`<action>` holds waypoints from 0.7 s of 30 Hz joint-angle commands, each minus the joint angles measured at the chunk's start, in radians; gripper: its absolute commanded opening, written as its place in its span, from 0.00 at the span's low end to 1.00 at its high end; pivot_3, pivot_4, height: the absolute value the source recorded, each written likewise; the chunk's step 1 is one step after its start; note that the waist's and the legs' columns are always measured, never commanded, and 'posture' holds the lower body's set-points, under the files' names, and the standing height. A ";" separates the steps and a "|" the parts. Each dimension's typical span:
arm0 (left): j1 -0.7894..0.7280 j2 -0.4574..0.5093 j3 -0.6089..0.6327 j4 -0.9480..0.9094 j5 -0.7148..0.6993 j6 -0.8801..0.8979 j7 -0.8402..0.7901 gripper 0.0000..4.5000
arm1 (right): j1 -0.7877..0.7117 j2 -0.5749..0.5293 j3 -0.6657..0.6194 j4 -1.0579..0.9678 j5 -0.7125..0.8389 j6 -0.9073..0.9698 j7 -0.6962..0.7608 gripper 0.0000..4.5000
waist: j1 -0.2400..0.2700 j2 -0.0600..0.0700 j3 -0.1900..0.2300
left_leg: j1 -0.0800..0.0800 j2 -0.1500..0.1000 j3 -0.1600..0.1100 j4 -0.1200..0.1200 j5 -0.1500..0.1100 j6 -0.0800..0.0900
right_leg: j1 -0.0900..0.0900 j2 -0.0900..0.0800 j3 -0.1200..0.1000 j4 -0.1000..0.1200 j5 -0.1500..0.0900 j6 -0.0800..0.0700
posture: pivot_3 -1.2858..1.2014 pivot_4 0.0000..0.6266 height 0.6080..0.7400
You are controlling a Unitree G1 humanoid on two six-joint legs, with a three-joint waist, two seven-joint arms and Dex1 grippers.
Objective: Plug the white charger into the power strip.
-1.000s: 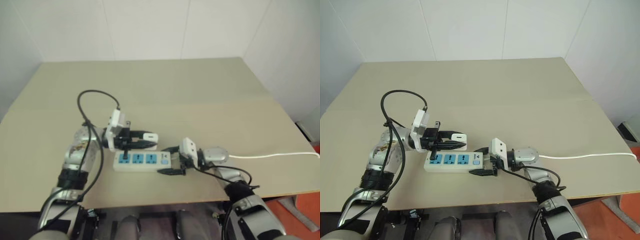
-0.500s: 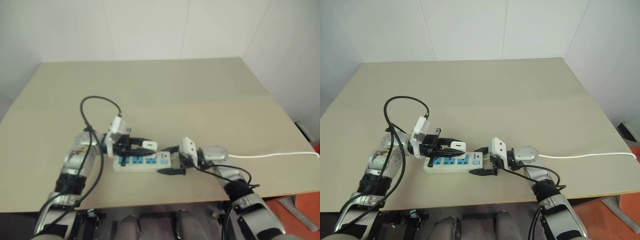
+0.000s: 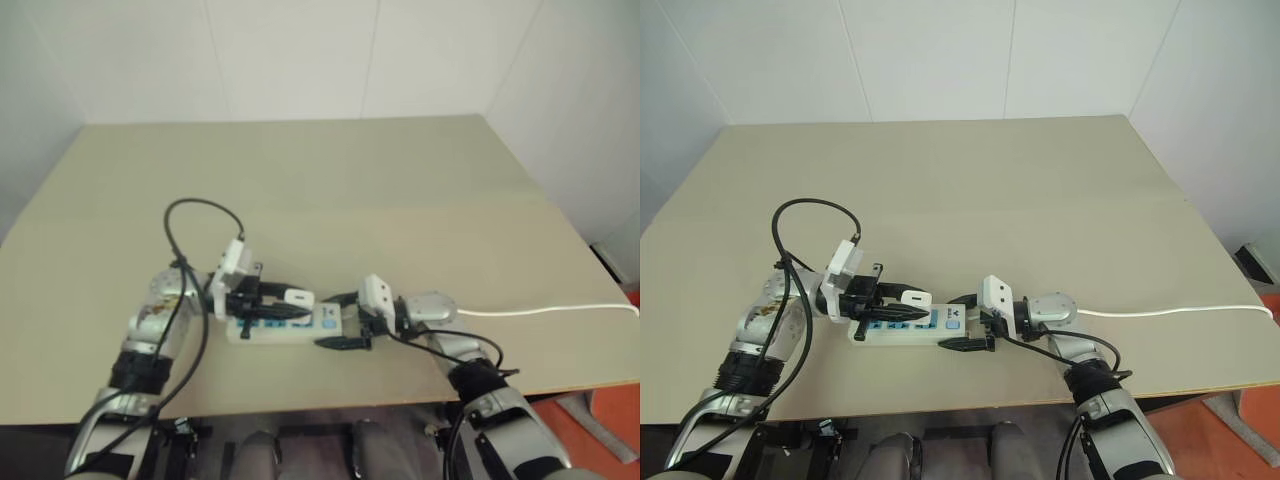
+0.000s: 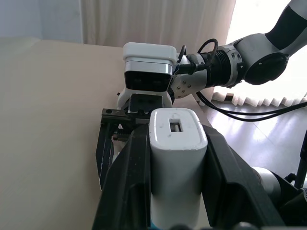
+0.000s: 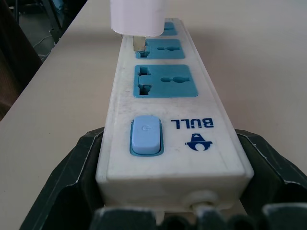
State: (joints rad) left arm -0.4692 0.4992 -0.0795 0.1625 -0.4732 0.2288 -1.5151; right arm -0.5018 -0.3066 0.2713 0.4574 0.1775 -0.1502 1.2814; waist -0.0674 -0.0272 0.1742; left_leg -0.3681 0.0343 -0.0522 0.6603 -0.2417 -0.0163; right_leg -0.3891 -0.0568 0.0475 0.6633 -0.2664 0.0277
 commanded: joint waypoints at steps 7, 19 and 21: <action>0.013 -0.021 -0.010 -0.021 -0.003 -0.036 0.014 0.22 | 0.032 -0.009 0.025 0.023 -0.036 0.018 -0.014 0.76 | 0.000 0.000 0.000 | 0.000 0.000 0.000 0.000 0.000 0.000 | 0.000 0.000 0.000 0.000 0.000 0.000 | 0.52 0.24 1.00; 0.002 -0.003 -0.028 0.039 0.034 -0.075 -0.003 0.22 | 0.036 -0.013 0.021 0.016 -0.035 0.020 -0.021 0.76 | 0.001 0.000 0.000 | 0.000 0.000 0.000 -0.001 0.000 0.000 | 0.000 0.000 0.000 -0.001 0.000 0.000 | 0.52 0.24 1.00; -0.002 -0.005 -0.029 0.059 0.043 -0.090 -0.002 0.22 | 0.035 -0.012 0.020 0.018 -0.035 0.019 -0.023 0.76 | 0.001 0.000 0.000 | 0.000 0.000 0.000 -0.001 0.000 0.000 | 0.000 0.000 0.000 -0.001 0.000 0.000 | 0.52 0.24 1.00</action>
State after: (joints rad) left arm -0.4601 0.4852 -0.1060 0.2127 -0.4450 0.1624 -1.5129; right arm -0.4923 -0.3097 0.2718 0.4428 0.1755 -0.1501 1.2672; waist -0.0668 -0.0272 0.1742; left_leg -0.3682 0.0342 -0.0521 0.6596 -0.2417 -0.0164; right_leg -0.3891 -0.0568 0.0475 0.6625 -0.2665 0.0278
